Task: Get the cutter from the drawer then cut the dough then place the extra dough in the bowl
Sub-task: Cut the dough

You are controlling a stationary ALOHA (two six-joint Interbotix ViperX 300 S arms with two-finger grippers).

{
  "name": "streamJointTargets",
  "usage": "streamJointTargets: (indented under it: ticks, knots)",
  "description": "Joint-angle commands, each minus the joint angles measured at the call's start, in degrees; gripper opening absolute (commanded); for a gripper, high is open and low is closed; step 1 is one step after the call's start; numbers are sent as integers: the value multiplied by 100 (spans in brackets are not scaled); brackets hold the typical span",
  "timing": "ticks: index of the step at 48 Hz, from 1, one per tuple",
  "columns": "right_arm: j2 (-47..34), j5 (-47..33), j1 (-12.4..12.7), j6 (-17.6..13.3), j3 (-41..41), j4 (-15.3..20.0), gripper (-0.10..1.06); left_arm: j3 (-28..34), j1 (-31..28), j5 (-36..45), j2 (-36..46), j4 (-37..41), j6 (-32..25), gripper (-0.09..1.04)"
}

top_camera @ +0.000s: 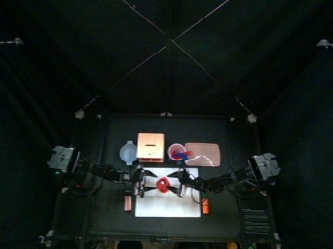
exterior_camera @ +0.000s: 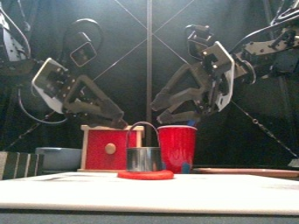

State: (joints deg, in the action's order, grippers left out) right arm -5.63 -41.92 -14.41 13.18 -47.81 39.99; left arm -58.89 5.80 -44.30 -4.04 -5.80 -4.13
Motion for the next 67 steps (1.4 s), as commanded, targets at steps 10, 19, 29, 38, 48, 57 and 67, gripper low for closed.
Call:
streamJointTargets:
  ticks: [10,19,29,38,48,57,67]
  knots:
    - [-308,-299,-220,9,220,334,92,378,-132,-149,-378,26,-272,93]
    - [-413,-308,-246,9,220,334,91,360,-185,-413,-519,26,-264,90]
    - [-431,-299,-264,0,193,343,83,387,-193,-422,-642,70,-255,83]
    - [-439,-299,-272,0,211,325,69,439,-149,-466,-650,79,-264,78]
    - [-475,-290,-246,0,211,325,68,510,-123,-466,-650,202,-237,76]
    - [-563,-167,-246,9,316,316,68,483,-18,-396,-633,193,-229,76]
    - [-659,9,-237,9,431,272,68,378,9,-352,-571,185,-229,76]
